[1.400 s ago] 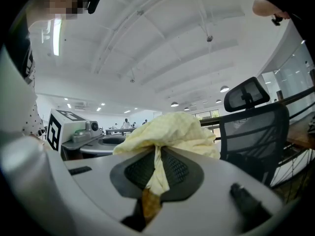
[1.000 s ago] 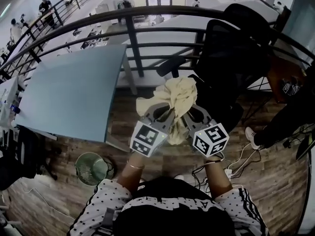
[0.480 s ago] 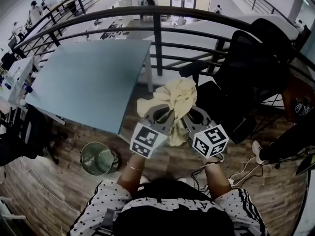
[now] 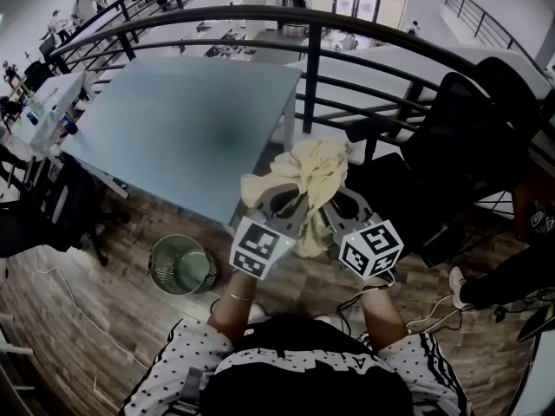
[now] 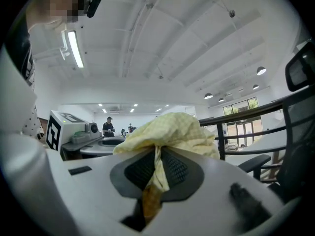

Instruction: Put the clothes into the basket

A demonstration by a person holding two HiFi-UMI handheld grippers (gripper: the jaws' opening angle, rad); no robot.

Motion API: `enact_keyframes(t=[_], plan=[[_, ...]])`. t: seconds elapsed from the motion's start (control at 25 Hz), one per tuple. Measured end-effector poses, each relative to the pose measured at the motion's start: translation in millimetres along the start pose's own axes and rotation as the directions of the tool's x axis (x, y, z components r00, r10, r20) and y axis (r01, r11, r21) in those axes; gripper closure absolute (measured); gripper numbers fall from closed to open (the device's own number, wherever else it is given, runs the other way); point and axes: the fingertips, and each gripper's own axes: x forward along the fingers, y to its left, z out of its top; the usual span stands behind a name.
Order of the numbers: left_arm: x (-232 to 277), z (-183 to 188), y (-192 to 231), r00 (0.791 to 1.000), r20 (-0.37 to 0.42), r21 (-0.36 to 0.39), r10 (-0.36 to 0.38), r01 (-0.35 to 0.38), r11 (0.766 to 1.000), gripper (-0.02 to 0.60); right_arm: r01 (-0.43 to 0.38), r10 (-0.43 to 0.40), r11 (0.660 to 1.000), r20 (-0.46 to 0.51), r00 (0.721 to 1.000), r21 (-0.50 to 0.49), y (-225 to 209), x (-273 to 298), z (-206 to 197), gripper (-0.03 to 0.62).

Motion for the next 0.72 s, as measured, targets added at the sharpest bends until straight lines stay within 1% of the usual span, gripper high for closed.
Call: enact_keyframes(t=[0.28,0.72], plan=[[-25.5,-4.2,23.8,0.999,0.002,-0.01,0.044,-0.044,0.999,0.557,-0.047,0.047,0.999,-0.008,0.999,-0.009,25.8,24.3,-0.2,0.549],[-62.2,-5.4,48.7,0.997,0.007,-0.016,0.083,-0.083,0.996,0.558,-0.086,0.085,0.996,-0.016,0.996,-0.017,62.7,48.9,2.0,0.549]])
